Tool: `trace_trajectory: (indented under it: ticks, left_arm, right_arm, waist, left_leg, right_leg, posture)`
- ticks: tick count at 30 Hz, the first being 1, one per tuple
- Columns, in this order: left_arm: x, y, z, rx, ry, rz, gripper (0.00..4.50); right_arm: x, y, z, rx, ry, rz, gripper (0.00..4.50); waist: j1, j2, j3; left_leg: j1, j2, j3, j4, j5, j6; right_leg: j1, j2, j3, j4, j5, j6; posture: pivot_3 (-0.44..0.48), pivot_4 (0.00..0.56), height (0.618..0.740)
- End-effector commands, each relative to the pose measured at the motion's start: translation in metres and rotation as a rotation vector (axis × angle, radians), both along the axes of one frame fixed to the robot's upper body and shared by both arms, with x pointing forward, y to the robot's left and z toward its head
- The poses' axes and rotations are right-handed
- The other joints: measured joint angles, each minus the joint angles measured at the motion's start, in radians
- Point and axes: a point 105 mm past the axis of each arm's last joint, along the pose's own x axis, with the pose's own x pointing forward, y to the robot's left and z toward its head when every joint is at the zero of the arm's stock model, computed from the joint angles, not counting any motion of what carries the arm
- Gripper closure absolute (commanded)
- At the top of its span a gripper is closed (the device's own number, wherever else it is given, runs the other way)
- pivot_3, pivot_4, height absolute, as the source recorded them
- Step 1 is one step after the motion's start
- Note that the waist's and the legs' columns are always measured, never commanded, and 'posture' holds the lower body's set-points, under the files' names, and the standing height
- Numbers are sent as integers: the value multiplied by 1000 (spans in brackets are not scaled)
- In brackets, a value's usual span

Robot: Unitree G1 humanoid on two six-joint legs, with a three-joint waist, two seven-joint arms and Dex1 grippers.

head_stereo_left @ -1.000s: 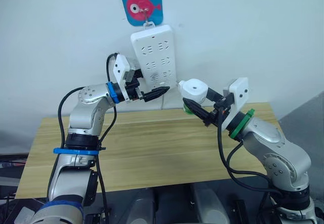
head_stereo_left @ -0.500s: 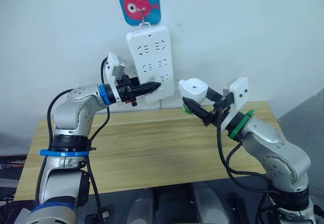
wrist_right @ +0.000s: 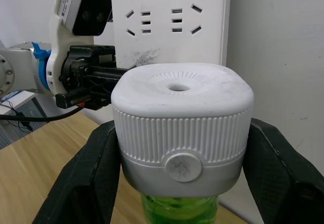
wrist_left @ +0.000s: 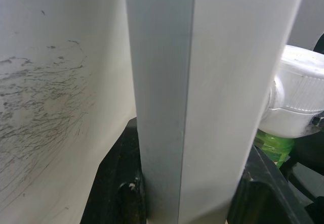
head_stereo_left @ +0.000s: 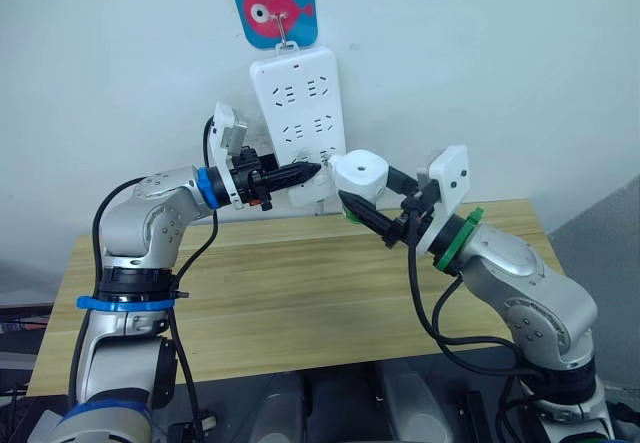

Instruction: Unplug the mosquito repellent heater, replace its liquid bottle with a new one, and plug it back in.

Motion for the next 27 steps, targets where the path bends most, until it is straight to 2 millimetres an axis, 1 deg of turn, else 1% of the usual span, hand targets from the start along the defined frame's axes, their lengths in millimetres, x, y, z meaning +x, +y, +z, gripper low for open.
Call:
trace_trajectory:
  ticks: [1,9,13,16,18,21,27]
  left_arm:
    - [-9,-5,6,-14,-23,-48,3162]
    - [-11,-5,6,-16,-27,-50,3162]
    - [-9,-8,8,-31,-49,-35,3162]
    - [-4,-15,8,-20,-107,0,3162]
    - [-3,-23,6,-15,-149,15,3162]
    - [-3,-33,6,-33,-192,39,3162]
    - [-7,-42,3,-53,-204,48,3162]
  right_arm:
    - [-1,2,16,34,-63,0,1443]
    - [5,1,12,-27,-55,-35,1443]
    - [10,1,11,-58,-48,-65,1443]
    - [12,6,6,-88,-39,-80,1443]
    - [17,8,2,-107,-37,-107,1443]
    - [23,12,2,-99,-29,-142,1443]
    - [28,21,0,-93,-18,-158,1443]
  waist:
    - [0,0,0]
    - [0,0,0]
    - [0,0,0]
    - [0,0,0]
    - [1,0,0]
    - [1,0,0]
    - [0,0,0]
  left_leg:
    - [0,0,0,0,0,0]
    - [0,0,0,0,0,0]
    - [0,0,0,0,0,0]
    - [0,0,0,1,1,0]
    - [0,0,0,1,2,-1]
    - [0,0,1,1,4,-2]
    - [1,0,1,1,8,2]
  right_leg:
    - [0,0,0,0,0,0]
    - [0,0,0,1,0,0]
    - [0,0,0,1,0,0]
    - [0,0,0,1,2,-3]
    - [0,0,0,1,4,-3]
    - [1,0,0,1,6,-4]
    - [1,0,0,0,12,-4]
  posture:
    - [-168,233,740]
    - [-163,231,740]
    - [-167,233,740]
    - [-167,233,740]
    - [-168,237,740]
    - [-165,242,740]
    - [-161,244,740]
